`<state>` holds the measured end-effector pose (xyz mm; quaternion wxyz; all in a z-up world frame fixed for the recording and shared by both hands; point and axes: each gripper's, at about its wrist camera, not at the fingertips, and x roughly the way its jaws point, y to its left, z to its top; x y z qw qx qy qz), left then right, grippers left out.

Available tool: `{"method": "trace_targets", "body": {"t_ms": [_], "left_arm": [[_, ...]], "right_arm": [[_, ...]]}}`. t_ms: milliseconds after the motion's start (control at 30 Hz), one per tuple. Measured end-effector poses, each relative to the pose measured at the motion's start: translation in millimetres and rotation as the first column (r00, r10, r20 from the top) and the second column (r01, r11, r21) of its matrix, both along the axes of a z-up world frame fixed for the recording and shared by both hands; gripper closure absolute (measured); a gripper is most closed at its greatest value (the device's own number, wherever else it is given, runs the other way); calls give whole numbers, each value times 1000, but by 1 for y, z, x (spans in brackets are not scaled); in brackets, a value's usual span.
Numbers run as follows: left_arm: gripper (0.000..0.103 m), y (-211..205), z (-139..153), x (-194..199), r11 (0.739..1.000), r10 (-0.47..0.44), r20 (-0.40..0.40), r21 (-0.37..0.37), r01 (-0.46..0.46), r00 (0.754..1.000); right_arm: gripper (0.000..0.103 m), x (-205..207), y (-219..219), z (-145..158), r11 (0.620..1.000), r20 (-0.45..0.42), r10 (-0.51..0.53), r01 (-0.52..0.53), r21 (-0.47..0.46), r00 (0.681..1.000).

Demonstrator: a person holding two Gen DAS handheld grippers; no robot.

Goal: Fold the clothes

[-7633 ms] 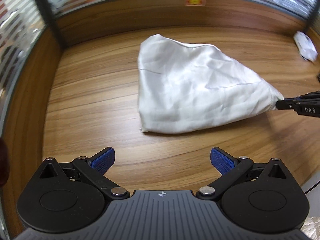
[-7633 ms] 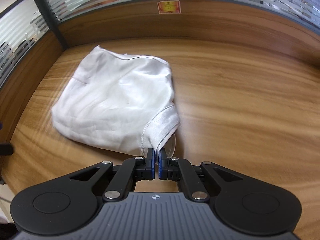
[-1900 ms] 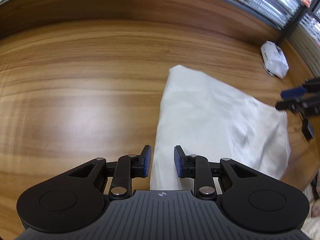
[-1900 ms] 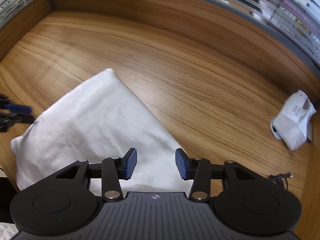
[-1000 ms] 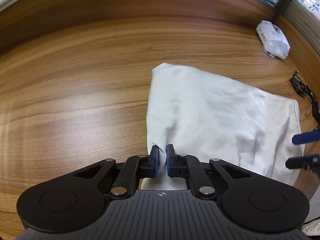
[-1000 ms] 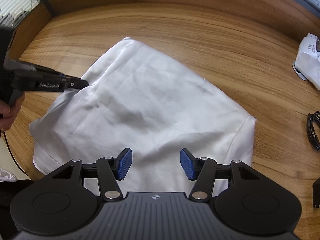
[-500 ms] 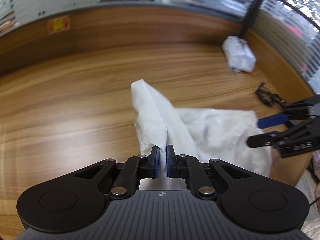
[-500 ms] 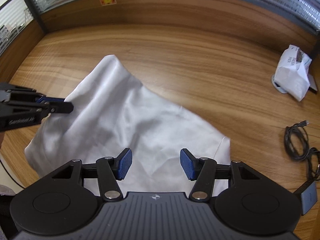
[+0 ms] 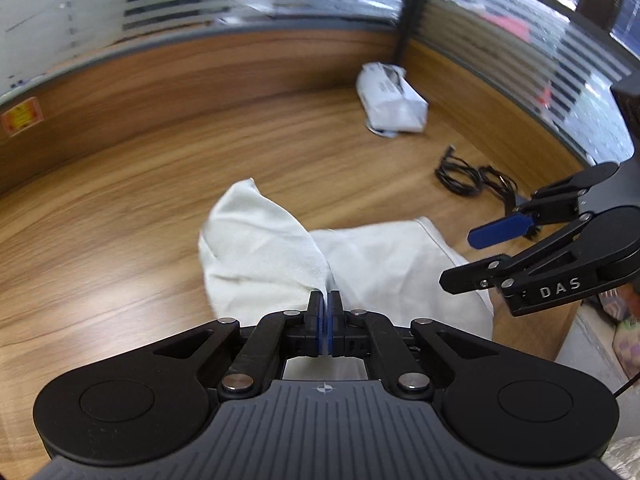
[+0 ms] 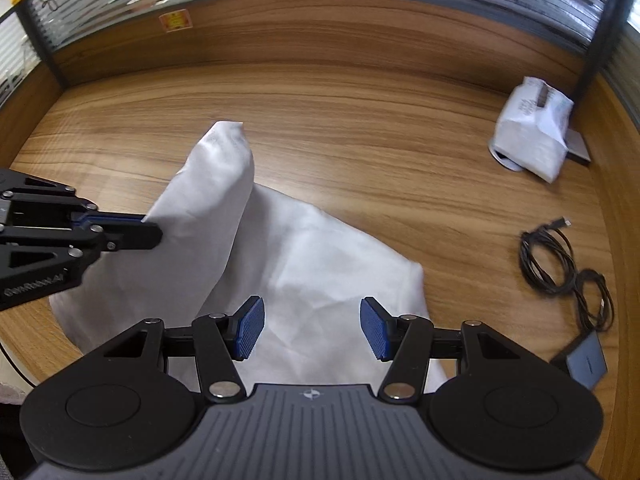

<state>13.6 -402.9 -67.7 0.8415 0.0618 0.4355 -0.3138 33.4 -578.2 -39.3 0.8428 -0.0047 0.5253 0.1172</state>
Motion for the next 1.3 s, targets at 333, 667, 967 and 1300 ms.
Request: {"method": "trace_targets", "body": {"t_ms": [333, 667, 967, 1300], "left_arm": [[101, -26, -26, 2, 999, -41, -43, 33, 43, 998], [101, -37, -55, 5, 995, -62, -72, 80, 68, 995], [97, -34, -53, 5, 997, -49, -81, 56, 53, 995], [73, -3, -11, -4, 999, 40, -88, 11, -39, 995]], "right_arm": [[43, -14, -14, -9, 999, -19, -51, 51, -5, 999], [43, -16, -17, -11, 998, -27, -68, 67, -12, 997], [43, -15, -16, -6, 997, -19, -71, 70, -18, 997], [42, -3, -5, 1, 1000, -10, -24, 24, -11, 1000]]}}
